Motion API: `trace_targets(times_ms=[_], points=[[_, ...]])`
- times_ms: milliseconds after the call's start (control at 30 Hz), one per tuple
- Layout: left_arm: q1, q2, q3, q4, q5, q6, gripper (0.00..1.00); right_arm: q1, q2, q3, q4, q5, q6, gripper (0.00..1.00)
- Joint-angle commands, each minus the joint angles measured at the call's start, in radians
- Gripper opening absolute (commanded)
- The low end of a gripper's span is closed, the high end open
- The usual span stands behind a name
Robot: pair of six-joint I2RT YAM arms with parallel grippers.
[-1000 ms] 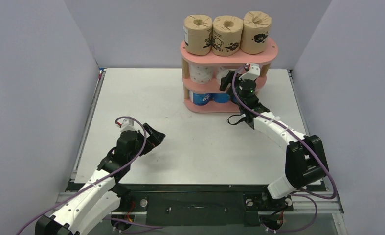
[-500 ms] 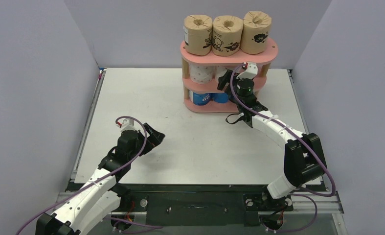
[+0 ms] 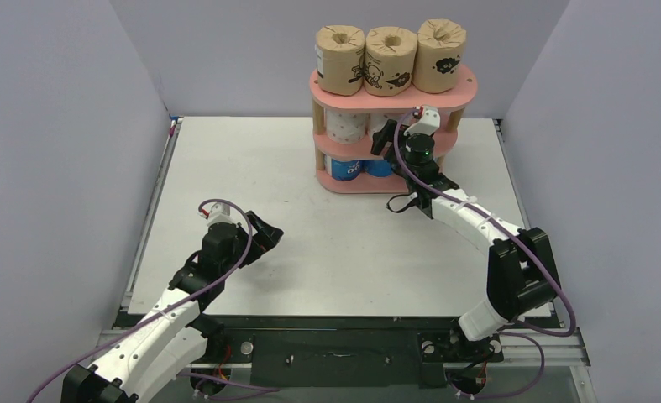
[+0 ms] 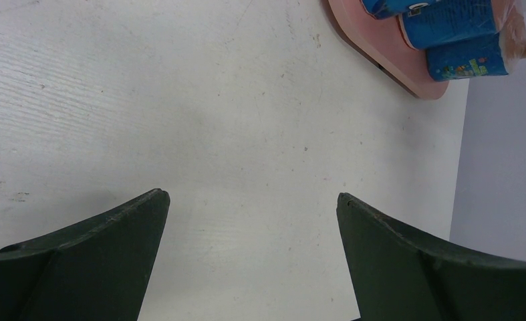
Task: Place and organize the paper towels onto the shelf
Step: Place the paper towel on the shelf.
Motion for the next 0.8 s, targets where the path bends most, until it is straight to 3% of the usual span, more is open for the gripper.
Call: trace_targets(times_ms=[0, 233, 400, 533, 667, 767], points=[[0.008, 0.008, 0.033, 0.067, -0.001, 0.014, 0.96, 0.004, -0.117, 0.007, -0.011, -0.012, 0.011, 0.72], [0.017, 0.124, 0.21, 0.13, -0.007, 0.009, 0.96, -0.002, -0.41, -0.109, -0.116, 0.042, 0.012, 0.75], [0.02, 0.201, 0.311, 0.154, 0.038, 0.004, 0.96, -0.113, -0.588, -0.267, -0.122, 0.195, 0.064, 0.75], [0.02, 0.204, 0.301, 0.187, 0.061, -0.016, 0.97, -0.201, -0.566, -0.392, 0.091, 0.258, 0.067, 0.79], [0.021, 0.189, 0.286, 0.19, 0.05, -0.019, 0.96, -0.287, -0.488, -0.39, 0.186, 0.108, 0.061, 0.81], [0.022, 0.19, 0.287, 0.235, 0.039, -0.021, 0.96, -0.3, -0.437, -0.365, 0.233, 0.078, -0.02, 0.81]])
